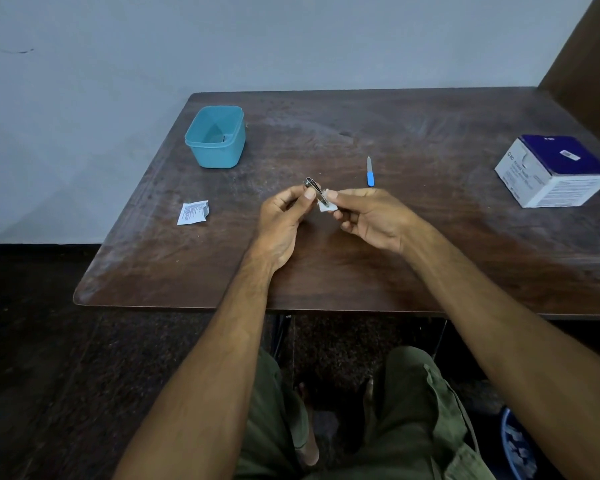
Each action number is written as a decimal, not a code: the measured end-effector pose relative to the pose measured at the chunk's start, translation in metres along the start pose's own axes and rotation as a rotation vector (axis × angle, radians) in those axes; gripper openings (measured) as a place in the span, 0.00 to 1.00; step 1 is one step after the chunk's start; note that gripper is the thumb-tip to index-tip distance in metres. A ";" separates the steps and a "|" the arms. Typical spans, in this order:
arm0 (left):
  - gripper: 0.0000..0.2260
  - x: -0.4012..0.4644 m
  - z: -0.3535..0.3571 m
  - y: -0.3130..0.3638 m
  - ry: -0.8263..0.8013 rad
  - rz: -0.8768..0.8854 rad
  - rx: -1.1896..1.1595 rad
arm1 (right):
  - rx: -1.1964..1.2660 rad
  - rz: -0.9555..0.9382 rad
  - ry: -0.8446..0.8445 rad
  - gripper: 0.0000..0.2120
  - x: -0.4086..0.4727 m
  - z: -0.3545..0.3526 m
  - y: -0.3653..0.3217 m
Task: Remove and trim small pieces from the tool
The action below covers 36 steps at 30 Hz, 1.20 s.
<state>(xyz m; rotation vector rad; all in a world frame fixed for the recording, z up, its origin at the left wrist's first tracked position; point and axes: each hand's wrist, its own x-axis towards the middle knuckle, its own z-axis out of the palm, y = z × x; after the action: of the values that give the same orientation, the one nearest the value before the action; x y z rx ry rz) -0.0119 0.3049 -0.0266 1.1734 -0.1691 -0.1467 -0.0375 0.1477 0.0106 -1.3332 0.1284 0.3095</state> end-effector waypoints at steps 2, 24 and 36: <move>0.05 0.000 0.000 -0.001 0.005 0.009 0.020 | -0.066 -0.090 0.075 0.04 0.003 0.005 -0.001; 0.03 0.003 0.000 -0.006 0.076 0.035 0.139 | -0.340 -0.329 0.321 0.04 -0.004 0.018 0.010; 0.03 0.000 0.006 -0.004 0.086 0.044 0.171 | -0.404 -0.544 0.473 0.04 -0.001 0.024 0.012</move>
<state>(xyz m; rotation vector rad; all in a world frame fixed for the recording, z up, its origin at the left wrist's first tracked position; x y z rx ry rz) -0.0134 0.2979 -0.0276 1.3430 -0.1335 -0.0428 -0.0443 0.1733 0.0059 -1.7626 0.0954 -0.4688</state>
